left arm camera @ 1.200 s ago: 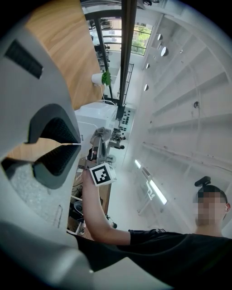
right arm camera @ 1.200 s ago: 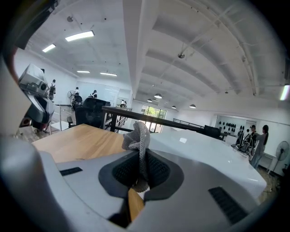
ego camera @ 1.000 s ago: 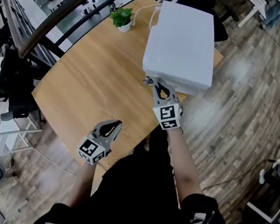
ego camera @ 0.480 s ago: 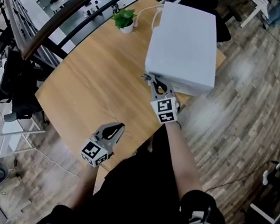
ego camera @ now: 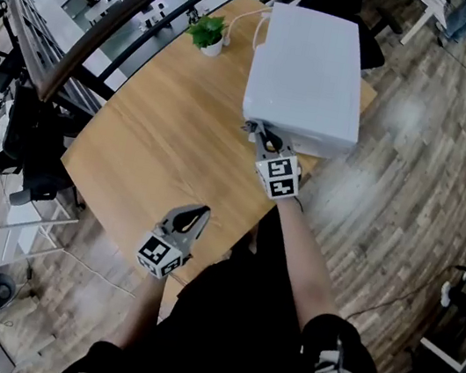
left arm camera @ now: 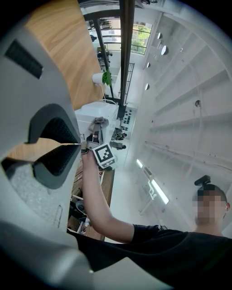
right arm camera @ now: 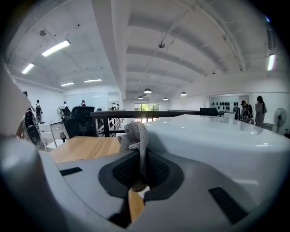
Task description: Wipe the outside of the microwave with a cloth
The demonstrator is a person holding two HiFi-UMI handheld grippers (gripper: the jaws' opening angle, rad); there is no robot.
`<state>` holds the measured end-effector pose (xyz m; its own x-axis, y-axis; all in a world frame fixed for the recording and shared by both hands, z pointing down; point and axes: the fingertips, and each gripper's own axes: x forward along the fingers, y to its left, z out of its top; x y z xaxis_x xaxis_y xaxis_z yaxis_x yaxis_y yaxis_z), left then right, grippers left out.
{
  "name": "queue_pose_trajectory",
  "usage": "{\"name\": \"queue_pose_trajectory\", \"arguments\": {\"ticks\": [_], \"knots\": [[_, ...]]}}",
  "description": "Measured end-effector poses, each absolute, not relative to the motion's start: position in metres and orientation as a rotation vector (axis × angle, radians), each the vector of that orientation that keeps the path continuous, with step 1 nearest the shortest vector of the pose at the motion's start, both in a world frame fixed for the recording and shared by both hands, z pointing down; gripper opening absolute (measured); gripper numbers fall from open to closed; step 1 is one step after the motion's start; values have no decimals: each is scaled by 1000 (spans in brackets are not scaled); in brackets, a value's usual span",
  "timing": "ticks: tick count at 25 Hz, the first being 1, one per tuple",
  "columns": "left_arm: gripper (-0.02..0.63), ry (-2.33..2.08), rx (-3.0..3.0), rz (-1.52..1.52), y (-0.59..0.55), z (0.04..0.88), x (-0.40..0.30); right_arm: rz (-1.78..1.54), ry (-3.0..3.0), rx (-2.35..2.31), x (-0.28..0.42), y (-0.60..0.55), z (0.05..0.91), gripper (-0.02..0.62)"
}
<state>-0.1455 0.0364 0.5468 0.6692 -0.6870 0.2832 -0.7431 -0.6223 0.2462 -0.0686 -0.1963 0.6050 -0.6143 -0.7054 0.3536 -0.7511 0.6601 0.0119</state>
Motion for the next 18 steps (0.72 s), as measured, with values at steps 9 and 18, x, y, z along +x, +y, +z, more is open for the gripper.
{"name": "queue_pose_trajectory", "arguments": {"ticks": [9,18], "knots": [[11,-1119,2553,227,39,545,-145,227,-2524,1209,-62,-198,605,15],[11,-1091,2570,234,38,545,-139,232,-2498,1262,-38,-198,604,15]]}}
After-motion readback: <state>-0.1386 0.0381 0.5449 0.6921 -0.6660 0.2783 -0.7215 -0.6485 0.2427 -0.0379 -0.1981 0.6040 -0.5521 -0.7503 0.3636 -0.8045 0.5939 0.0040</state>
